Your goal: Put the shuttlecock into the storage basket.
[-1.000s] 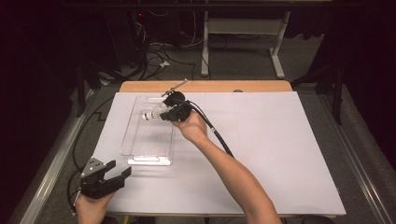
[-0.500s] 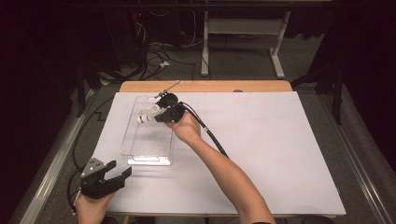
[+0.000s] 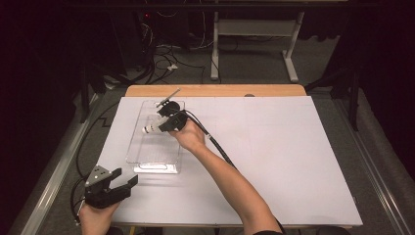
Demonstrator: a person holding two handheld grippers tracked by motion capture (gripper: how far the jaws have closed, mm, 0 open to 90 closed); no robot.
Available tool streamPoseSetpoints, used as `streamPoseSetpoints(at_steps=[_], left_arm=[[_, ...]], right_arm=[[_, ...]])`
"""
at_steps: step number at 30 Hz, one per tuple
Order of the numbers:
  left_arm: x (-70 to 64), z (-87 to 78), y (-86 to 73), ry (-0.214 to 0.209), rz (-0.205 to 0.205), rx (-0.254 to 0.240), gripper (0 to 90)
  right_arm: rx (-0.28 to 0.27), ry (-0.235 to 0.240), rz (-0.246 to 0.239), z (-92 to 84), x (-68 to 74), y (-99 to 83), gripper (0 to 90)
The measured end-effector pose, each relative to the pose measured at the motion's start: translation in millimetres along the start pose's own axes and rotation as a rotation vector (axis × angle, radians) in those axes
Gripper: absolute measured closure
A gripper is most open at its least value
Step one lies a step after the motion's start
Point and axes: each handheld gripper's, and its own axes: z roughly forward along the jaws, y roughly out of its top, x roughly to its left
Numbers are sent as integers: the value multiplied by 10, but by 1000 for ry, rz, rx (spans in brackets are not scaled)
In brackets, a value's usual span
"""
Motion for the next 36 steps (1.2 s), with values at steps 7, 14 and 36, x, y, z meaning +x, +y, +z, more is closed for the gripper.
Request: streamPoseSetpoints(at_steps=[7,14,36], left_arm=[[2,-3,1,1,0,0,322],[5,-5,2,3,1,2,321],[1,-2,0,0,-1,-1,321]], right_arm=[[19,-5,-1,50,-13,-8,881],[19,-10,-1,73,-26,-1,875],[53,21,-2,142,-22,-7,771]])
